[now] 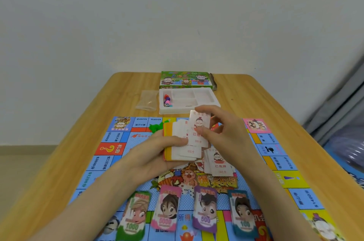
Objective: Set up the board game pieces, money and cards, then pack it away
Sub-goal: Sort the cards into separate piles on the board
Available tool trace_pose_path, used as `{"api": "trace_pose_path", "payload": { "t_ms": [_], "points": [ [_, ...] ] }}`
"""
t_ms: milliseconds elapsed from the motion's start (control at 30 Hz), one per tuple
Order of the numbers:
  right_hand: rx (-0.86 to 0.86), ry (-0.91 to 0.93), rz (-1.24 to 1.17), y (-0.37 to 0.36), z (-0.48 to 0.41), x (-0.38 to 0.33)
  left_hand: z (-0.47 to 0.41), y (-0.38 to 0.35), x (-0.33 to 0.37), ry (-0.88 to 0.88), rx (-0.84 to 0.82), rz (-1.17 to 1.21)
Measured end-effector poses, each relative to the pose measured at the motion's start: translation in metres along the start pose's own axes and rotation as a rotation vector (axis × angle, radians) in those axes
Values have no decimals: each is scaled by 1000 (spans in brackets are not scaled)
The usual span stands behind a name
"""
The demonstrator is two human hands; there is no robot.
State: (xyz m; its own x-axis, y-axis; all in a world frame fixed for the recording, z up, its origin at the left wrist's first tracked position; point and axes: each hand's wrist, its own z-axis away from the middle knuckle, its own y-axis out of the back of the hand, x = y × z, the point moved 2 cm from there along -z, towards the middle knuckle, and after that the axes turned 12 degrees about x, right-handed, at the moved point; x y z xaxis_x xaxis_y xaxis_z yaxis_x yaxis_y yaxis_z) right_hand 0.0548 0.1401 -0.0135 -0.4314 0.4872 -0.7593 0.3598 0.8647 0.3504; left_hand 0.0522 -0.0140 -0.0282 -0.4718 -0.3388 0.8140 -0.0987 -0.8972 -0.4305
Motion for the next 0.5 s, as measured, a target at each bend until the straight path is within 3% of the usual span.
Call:
{"api": "trace_pose_path", "payload": {
  "t_ms": [133,333,500],
  "points": [
    [56,-61,-73,2,-1,0,0,-1,1,-39,2,-15],
    [227,-331,-270,19,-6,5,-1,1,2,-71,9,-59],
    [-26,-521,12,25,-6,18,-5,6,2,-73,13,-86]
  ]
}}
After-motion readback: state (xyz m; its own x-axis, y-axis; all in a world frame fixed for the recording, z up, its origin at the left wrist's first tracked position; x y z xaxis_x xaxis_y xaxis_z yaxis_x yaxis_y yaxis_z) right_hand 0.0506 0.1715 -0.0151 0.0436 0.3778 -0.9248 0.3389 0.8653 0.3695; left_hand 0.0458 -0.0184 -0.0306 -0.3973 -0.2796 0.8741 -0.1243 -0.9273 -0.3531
